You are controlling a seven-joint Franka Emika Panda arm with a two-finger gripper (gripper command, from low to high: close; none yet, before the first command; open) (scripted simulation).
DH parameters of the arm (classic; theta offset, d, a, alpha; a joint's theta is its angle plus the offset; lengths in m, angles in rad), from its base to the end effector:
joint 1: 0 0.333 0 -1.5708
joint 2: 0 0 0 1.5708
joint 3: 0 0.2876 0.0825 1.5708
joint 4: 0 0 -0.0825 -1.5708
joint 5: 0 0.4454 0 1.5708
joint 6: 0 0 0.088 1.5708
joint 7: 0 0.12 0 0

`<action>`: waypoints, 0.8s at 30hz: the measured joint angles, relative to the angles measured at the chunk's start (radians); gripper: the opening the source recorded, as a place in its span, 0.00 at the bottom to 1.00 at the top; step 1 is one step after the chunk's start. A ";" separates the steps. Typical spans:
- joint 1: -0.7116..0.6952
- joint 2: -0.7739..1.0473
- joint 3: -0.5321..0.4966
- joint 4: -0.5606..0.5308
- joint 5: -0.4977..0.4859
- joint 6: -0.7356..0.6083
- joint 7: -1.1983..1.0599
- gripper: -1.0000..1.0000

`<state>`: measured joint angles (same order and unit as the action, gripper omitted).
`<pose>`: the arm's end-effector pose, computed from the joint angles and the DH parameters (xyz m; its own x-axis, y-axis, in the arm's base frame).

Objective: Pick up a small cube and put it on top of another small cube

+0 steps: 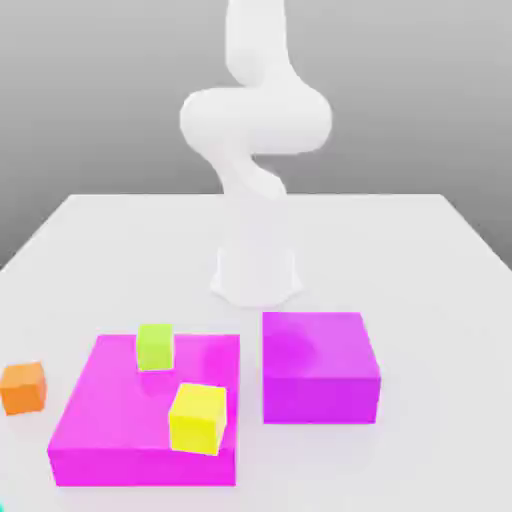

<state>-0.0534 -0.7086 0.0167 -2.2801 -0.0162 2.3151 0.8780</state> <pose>0.4667 -0.0159 0.6584 0.4389 -0.7760 0.4530 -0.5925 -0.6290 -0.5034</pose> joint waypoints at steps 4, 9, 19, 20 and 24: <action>-0.082 0.151 0.022 0.033 -0.031 0.025 0.132 0.50; -0.165 0.333 0.034 0.073 -0.073 0.054 0.293 0.50; -0.285 0.695 -0.008 0.152 -0.118 0.115 0.589 0.50; -0.299 0.731 -0.013 0.159 -0.116 0.122 0.614 0.50; -0.322 0.873 -0.041 0.190 -0.091 0.149 0.703 0.50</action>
<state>-0.3755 0.1646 -0.0244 -2.0904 -0.1069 2.4641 1.5813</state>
